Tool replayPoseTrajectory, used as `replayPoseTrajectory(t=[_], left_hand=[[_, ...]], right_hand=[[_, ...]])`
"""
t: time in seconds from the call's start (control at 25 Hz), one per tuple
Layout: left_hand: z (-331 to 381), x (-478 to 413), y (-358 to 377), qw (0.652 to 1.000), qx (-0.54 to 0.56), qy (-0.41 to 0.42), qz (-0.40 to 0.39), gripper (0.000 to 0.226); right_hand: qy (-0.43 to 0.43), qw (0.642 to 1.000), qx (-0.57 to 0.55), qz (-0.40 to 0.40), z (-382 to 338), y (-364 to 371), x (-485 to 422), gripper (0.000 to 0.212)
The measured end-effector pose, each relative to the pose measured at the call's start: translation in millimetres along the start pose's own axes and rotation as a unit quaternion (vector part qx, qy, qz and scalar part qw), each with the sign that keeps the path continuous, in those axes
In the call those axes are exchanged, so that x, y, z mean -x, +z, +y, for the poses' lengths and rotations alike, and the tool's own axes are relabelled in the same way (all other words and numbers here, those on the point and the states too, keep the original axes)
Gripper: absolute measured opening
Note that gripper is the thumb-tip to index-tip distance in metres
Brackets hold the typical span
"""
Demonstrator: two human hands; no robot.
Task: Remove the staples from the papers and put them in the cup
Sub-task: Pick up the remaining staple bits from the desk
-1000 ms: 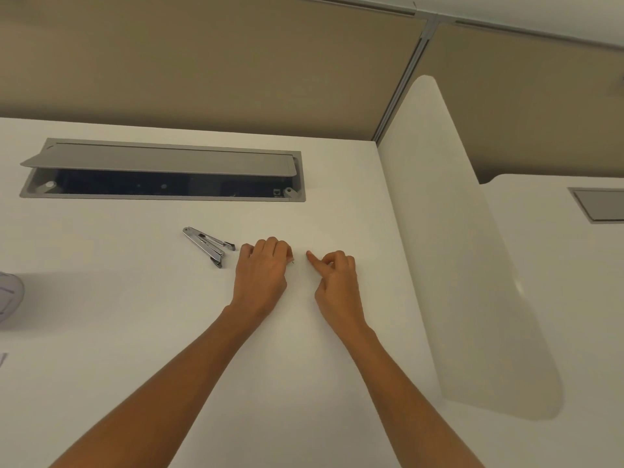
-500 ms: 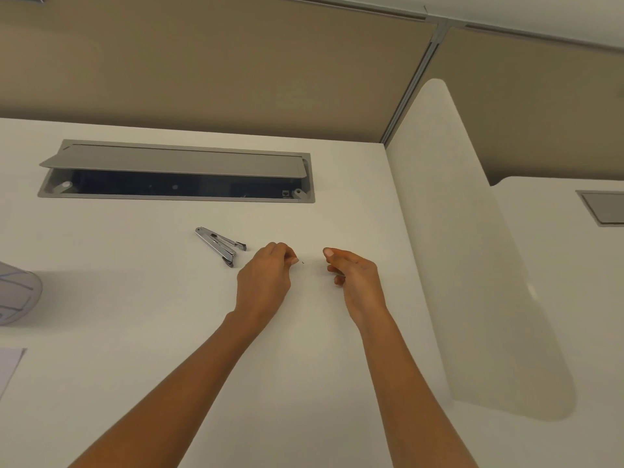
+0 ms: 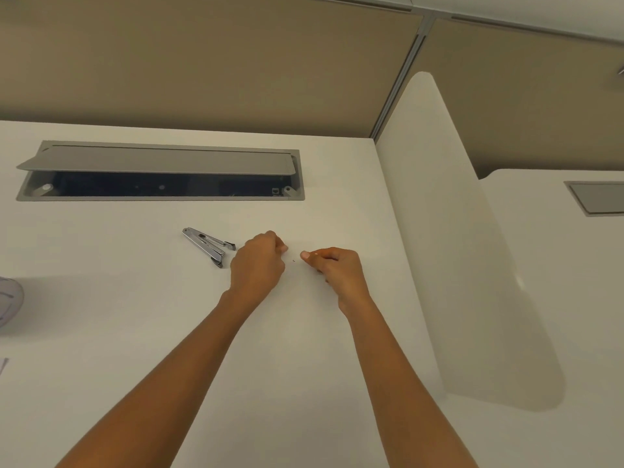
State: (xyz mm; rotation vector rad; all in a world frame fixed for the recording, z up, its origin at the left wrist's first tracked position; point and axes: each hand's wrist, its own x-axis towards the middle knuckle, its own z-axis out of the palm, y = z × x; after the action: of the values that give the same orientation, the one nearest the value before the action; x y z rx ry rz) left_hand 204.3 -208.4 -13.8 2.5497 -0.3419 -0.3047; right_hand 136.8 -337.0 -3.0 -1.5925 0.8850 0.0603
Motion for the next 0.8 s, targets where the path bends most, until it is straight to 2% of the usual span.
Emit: replayPoseTrajectory(t=[0.12,0.2,0.48,0.56,0.68,0.8], left_hand=[[-5,4,-12,0.992,0.102,-0.059,0.037,0.018],[-8,7,-19,0.986,0.132,-0.089,0.042,0.019],[-24,13,-30,0.974,0.175,-0.136,0.042,0.017],[-25,16,-31,0.969,0.199,-0.143,0.031,0.016],[-31,16,-38,0.954,0.253,-0.157,0.023,0.014],[-39,17,-49,0.944,0.288,-0.160,0.017,0.014]], right_hand=[[-0.004,0.984,0.174,0.027,-10,14,-11,0.039],[0.002,0.967,0.253,0.039,-16,21,-17,0.053],[-0.006,0.937,0.345,0.053,-16,30,-26,0.044],[0.004,0.942,0.332,0.036,-19,26,-27,0.045],[0.054,0.980,0.188,-0.026,-25,6,-26,0.050],[0.085,0.992,0.077,-0.048,-27,-15,-20,0.041]])
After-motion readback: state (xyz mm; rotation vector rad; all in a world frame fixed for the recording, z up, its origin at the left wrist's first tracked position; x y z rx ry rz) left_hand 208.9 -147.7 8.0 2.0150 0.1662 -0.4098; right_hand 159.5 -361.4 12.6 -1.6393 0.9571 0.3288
